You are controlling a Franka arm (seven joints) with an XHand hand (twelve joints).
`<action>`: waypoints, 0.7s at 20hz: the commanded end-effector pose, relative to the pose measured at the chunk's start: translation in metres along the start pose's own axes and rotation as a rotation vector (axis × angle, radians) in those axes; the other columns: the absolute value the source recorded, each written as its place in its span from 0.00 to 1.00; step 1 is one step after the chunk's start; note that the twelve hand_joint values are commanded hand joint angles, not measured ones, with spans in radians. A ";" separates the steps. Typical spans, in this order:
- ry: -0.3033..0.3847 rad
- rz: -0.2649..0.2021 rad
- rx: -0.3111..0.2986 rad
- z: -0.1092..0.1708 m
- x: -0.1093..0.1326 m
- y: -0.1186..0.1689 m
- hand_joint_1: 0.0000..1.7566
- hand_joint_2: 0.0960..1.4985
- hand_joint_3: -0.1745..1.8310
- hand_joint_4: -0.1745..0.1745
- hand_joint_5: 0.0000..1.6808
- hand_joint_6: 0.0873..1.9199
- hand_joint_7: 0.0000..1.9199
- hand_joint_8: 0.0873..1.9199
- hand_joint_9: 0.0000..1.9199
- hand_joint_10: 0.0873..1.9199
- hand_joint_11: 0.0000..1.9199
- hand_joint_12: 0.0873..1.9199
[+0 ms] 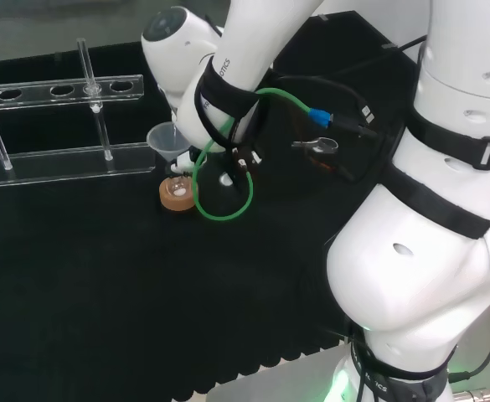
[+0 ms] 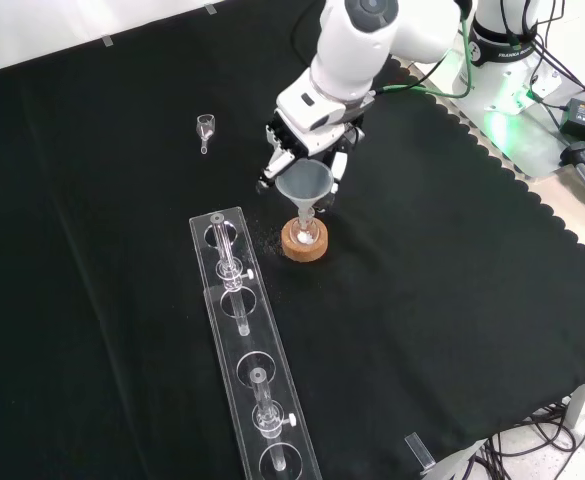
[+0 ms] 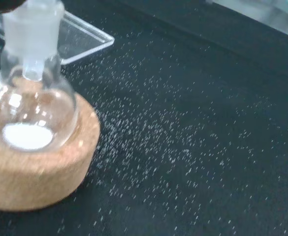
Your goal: Remove the funnel from the round-bottom flask.
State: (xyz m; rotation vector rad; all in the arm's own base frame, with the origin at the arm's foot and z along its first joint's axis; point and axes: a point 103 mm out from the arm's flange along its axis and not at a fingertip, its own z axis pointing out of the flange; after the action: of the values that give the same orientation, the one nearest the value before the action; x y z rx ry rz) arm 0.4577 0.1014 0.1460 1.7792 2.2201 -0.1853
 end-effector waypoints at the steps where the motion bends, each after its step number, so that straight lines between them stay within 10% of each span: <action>1: 0.045 0.053 -0.075 -0.034 -0.028 0.011 0.62 0.53 0.19 0.14 0.69 0.29 0.81 0.35 1.00 0.12 1.00 0.34; 5: 0.023 0.071 -0.109 -0.060 -0.040 0.016 0.65 0.56 0.19 0.44 0.76 0.24 0.82 0.33 1.00 0.13 1.00 0.36; 14: 0.093 0.172 -0.200 -0.164 -0.095 0.017 0.66 0.56 0.18 0.43 0.78 0.21 0.83 0.32 1.00 0.12 1.00 0.37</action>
State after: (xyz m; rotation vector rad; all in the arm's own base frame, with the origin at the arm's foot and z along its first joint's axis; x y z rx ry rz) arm 0.4775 0.0777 0.2805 1.8261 2.0708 0.0678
